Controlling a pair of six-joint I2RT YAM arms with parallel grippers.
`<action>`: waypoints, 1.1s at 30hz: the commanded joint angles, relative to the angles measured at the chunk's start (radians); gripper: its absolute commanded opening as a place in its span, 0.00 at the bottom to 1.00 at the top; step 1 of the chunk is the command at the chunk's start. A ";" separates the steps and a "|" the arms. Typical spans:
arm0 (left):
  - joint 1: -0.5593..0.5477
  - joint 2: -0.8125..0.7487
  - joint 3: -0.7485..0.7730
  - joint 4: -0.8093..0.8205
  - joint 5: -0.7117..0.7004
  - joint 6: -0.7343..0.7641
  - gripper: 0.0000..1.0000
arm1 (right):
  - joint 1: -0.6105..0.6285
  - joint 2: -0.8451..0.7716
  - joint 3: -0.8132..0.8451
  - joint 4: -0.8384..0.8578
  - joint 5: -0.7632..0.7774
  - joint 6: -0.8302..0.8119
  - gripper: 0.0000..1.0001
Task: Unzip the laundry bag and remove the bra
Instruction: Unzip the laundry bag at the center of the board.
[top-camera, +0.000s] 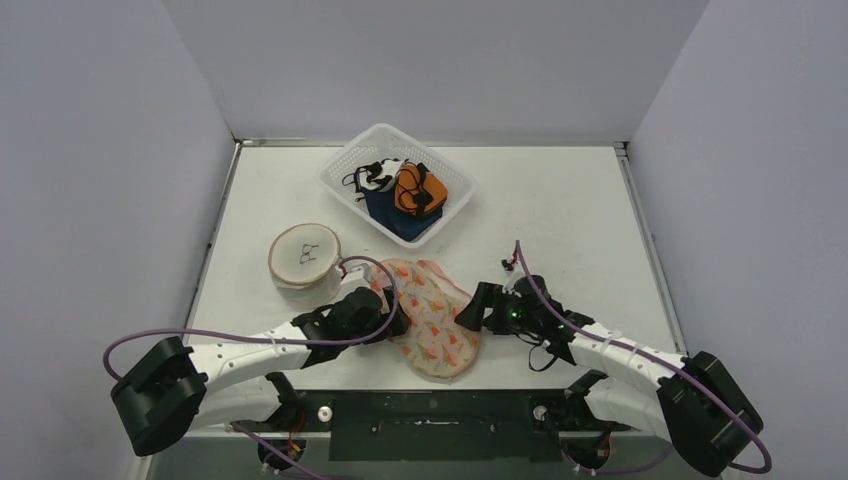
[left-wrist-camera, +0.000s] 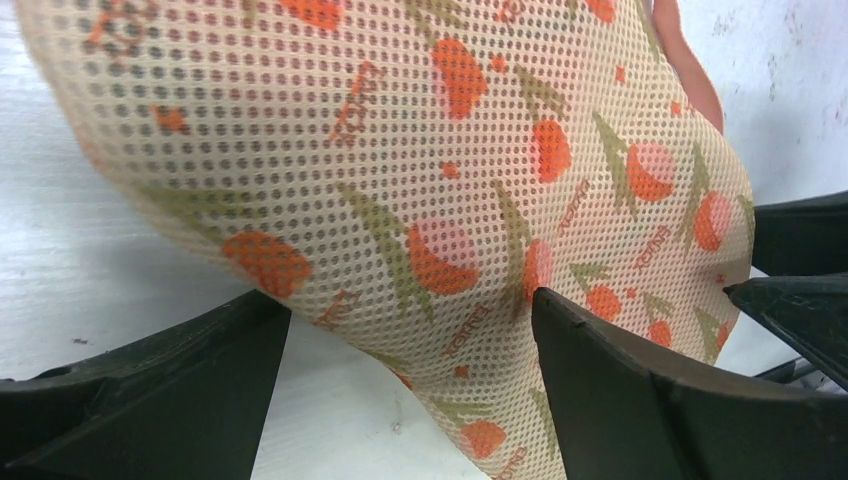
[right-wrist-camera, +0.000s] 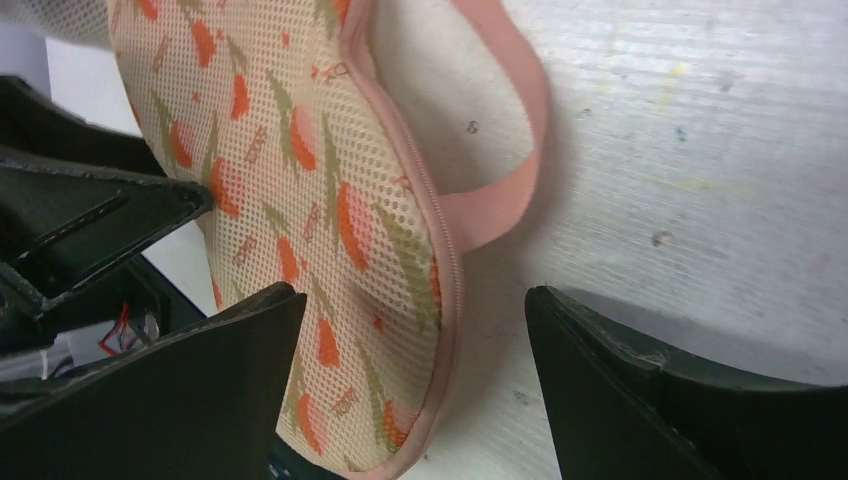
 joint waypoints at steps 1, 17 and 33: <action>0.016 0.044 0.057 0.090 0.090 0.079 0.89 | -0.007 0.068 0.038 0.129 -0.145 -0.059 0.78; -0.004 0.178 0.155 0.200 0.196 0.114 0.89 | -0.006 -0.326 -0.160 -0.013 0.022 0.173 0.05; -0.151 0.063 -0.168 0.466 0.136 -0.307 0.97 | 0.025 -0.354 -0.331 0.288 0.057 0.507 0.05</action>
